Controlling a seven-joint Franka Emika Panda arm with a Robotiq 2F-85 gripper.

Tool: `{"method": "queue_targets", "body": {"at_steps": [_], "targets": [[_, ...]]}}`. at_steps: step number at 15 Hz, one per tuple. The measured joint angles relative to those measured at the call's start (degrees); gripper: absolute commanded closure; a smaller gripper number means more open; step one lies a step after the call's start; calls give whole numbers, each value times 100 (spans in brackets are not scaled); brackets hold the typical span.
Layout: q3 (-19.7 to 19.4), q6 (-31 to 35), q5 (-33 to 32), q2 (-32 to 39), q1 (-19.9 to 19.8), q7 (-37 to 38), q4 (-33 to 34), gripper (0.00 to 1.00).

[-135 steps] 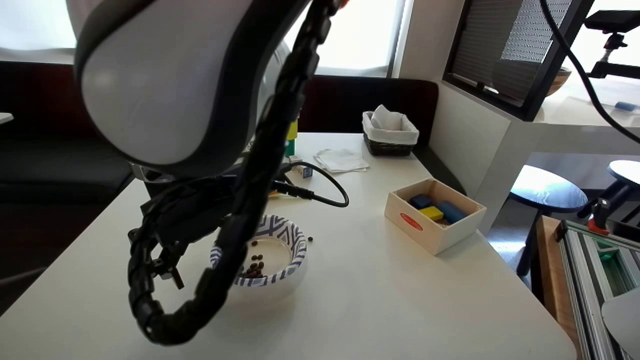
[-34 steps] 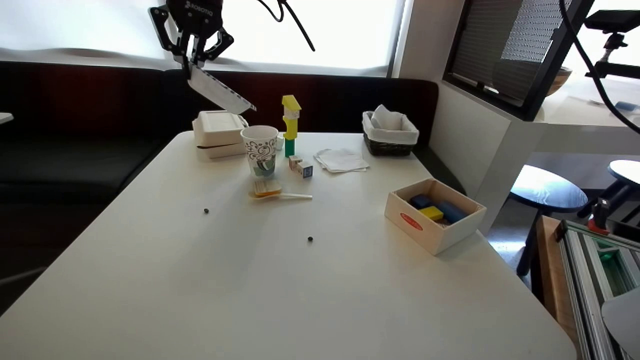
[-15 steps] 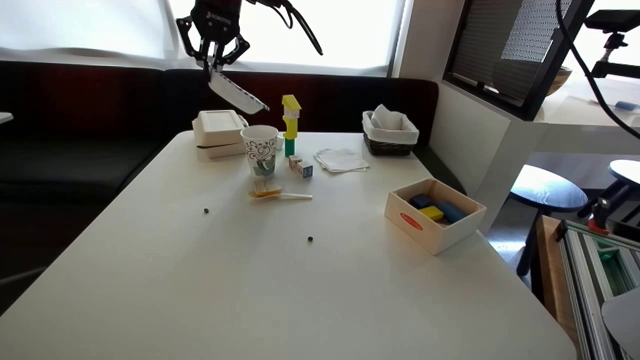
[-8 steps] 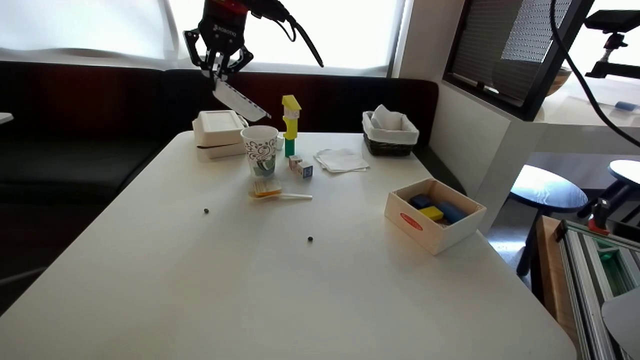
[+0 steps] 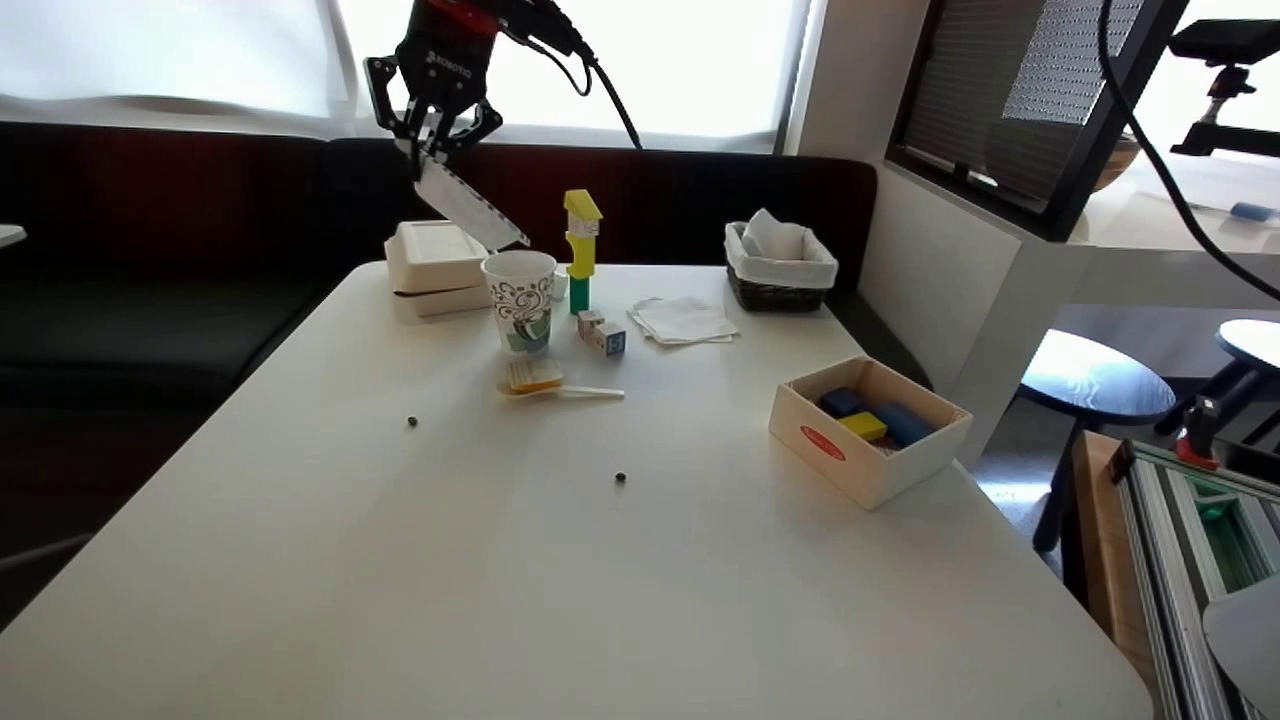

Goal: Pour the contents in the bowl into the coffee cup.

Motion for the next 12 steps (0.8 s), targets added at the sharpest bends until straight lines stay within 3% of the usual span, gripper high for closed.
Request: {"method": "queue_targets", "body": {"at_steps": [12], "targets": [[177,-290,537,48,-380,-571,21,98]]}}
